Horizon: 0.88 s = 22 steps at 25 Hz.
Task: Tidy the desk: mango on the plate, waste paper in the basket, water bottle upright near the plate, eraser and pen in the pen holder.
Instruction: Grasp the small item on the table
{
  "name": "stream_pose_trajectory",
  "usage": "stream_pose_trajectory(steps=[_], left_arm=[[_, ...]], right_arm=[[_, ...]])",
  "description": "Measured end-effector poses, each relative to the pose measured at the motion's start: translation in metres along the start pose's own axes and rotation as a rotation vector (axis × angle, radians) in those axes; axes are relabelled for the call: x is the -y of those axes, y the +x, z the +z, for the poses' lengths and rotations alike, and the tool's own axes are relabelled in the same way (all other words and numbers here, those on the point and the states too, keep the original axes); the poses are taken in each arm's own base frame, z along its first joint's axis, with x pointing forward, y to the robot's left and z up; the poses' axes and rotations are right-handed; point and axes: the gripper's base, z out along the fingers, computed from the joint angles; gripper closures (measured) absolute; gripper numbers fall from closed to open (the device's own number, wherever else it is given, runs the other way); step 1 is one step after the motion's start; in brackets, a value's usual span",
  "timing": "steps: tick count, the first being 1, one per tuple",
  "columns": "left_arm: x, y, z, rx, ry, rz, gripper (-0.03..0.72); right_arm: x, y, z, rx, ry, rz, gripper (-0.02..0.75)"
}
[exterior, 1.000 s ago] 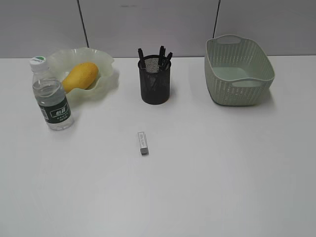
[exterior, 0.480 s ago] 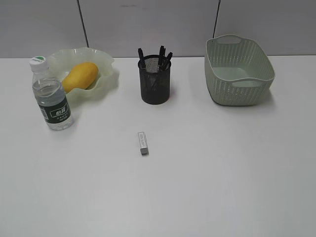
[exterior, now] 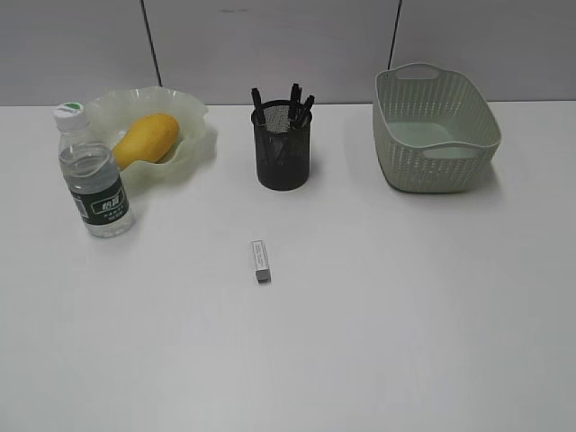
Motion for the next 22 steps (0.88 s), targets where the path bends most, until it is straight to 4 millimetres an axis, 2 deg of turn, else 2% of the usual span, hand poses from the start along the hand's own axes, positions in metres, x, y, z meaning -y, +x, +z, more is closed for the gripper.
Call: stream_pose_trajectory(steps=[2,9,12,15,22], left_arm=[[0.0000,0.0000,0.0000,0.000,0.000,0.000,0.316],[0.0000,0.0000,0.0000,0.000,0.000,0.000,0.316],[-0.0001,0.0000,0.0000,0.000,-0.001,0.001,0.316],[-0.0002,0.0000,0.0000,0.000,-0.002,0.001,0.316],[-0.0002,0.0000,0.0000,0.000,-0.002,0.001,0.316]], right_arm=[[0.0000,-0.0001,0.0000,0.001,0.000,0.000,0.113],[-0.0001,-0.0003,0.0000,0.002,0.011,0.006,0.272],[-0.0004,-0.0003,-0.0001,0.000,0.040,0.020,0.311],[-0.0036,-0.0007,0.0000,0.003,0.024,0.084,0.336],[-0.0056,-0.0009,0.0000,0.005,0.005,0.116,0.351]])
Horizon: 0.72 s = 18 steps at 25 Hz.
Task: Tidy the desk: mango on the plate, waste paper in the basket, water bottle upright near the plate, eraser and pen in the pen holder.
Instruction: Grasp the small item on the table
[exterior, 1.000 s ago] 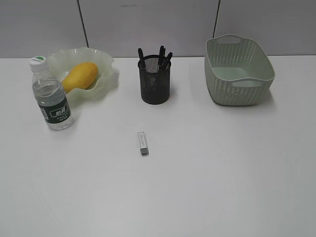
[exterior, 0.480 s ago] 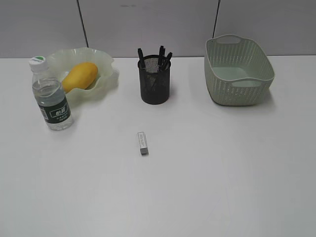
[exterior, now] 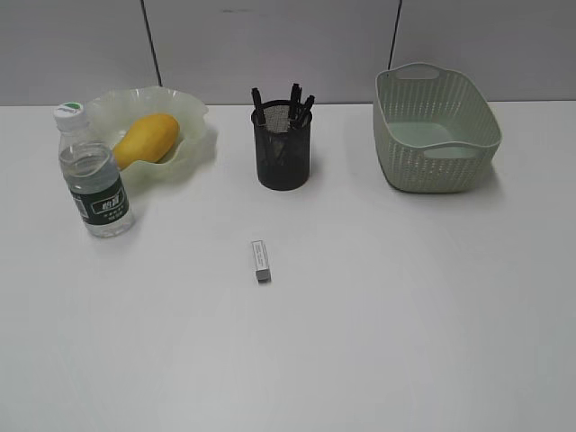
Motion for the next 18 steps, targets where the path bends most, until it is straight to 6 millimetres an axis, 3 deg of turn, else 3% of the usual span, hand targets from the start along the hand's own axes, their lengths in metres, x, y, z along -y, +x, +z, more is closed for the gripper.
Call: stream_pose_trajectory(steps=[18], left_arm=[[-0.0001,0.0002,0.0002,-0.001,-0.001,0.000,0.341]], right_arm=[[0.0002,-0.0002,0.0000,0.002,0.002,-0.009,0.352]])
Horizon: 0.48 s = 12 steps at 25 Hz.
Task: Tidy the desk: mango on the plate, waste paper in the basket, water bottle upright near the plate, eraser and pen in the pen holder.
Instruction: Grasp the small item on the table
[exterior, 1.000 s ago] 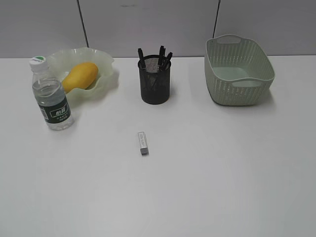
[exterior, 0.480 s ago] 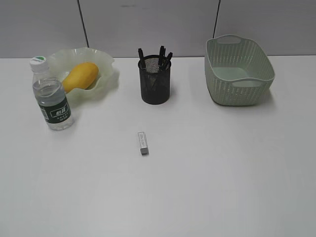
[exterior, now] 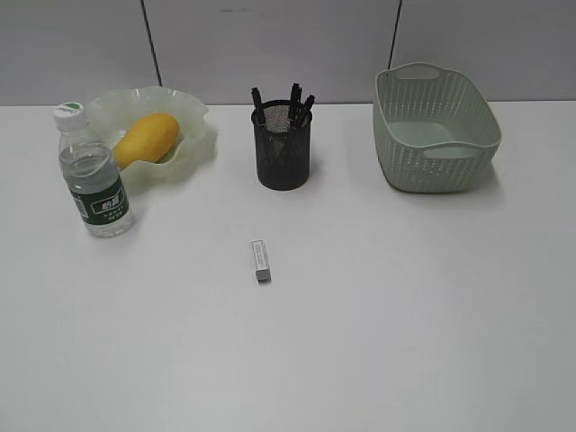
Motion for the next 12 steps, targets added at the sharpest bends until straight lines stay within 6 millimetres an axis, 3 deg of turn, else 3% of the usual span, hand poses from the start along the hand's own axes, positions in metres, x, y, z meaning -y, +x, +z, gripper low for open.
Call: stream_pose_trajectory(steps=[3,8,12], left_arm=[[0.0000,0.0000,0.0000,0.000,0.000,0.000,0.313],[0.0000,0.0000,0.0000,0.000,0.000,0.000,0.062],[0.0005,-0.0029,0.0054,-0.038,-0.003,0.002,0.050]], right_arm=[[0.0000,0.0000,0.0000,0.000,0.000,0.000,0.352],[0.0000,0.0000,0.0000,0.000,0.000,0.000,0.352],[0.0000,0.0000,0.0000,0.000,-0.001,-0.001,0.352]])
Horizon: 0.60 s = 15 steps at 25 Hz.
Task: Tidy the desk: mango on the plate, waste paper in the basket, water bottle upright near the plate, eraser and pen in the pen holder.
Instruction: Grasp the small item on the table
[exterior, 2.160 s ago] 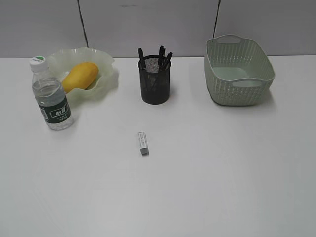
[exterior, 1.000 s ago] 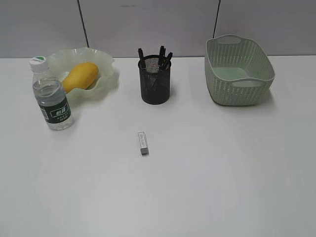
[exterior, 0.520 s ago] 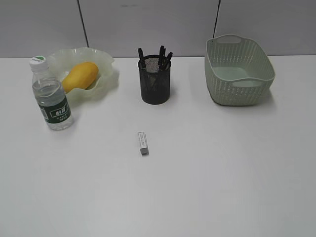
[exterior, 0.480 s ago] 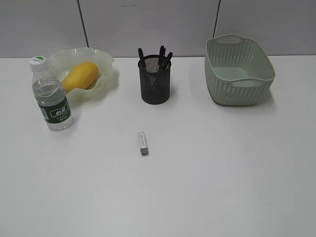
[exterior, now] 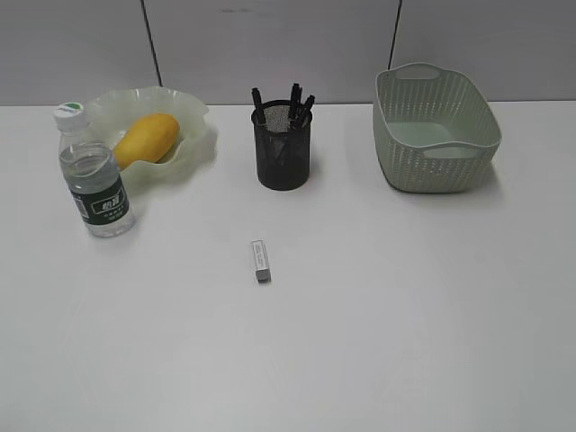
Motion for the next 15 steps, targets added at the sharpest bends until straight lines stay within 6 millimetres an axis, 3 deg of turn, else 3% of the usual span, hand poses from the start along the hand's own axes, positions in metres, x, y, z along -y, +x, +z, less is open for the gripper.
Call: stream_pose_trajectory(steps=[7,12,15], left_arm=[[0.002,-0.010,0.014,-0.101,-0.008,0.005,0.127],[0.003,-0.034,0.017,-0.239,-0.021,0.008,0.131],[0.005,-0.050,0.033,-0.384,-0.037,-0.003,0.134]], right_arm=[[0.000,0.000,0.000,0.000,0.000,0.000,0.353],[0.000,0.000,0.000,0.001,0.000,0.000,0.353],[0.000,0.000,0.000,0.001,0.000,0.000,0.353]])
